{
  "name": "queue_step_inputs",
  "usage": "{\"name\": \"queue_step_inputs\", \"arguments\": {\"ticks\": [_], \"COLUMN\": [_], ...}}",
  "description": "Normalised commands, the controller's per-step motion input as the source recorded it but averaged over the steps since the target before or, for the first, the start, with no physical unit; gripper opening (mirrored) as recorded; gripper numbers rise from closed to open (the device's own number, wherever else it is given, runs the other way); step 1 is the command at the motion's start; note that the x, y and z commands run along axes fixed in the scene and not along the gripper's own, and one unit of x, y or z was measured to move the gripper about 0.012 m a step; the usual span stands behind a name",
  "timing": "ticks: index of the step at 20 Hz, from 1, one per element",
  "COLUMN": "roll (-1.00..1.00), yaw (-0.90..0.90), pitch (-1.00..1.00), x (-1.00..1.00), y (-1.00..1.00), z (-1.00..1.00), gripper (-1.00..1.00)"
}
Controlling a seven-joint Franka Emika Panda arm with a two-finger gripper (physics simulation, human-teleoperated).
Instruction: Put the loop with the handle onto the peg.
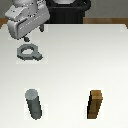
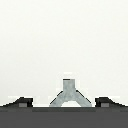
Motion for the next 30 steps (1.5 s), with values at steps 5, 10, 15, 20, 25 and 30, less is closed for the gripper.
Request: {"name": "queue_step_inputs", "arguments": {"ticks": [5, 10, 15, 20, 25, 30], "roll": [0.0, 0.0, 0.0, 0.0, 0.0, 0.0], "yaw": [0.0, 0.0, 0.0, 0.0, 0.0, -0.09], "pitch": [0.0, 0.0, 0.0, 0.0, 0.0, 0.0], "x": [0.0, 0.0, 0.0, 0.0, 0.0, 0.0], "y": [0.0, 0.0, 0.0, 0.0, 0.0, 0.0], "z": [-1.0, -1.0, -0.2, 0.0, 0.8, 0.8], "gripper": [1.0, 1.0, -1.0, -1.0, -1.0, -1.0]}}
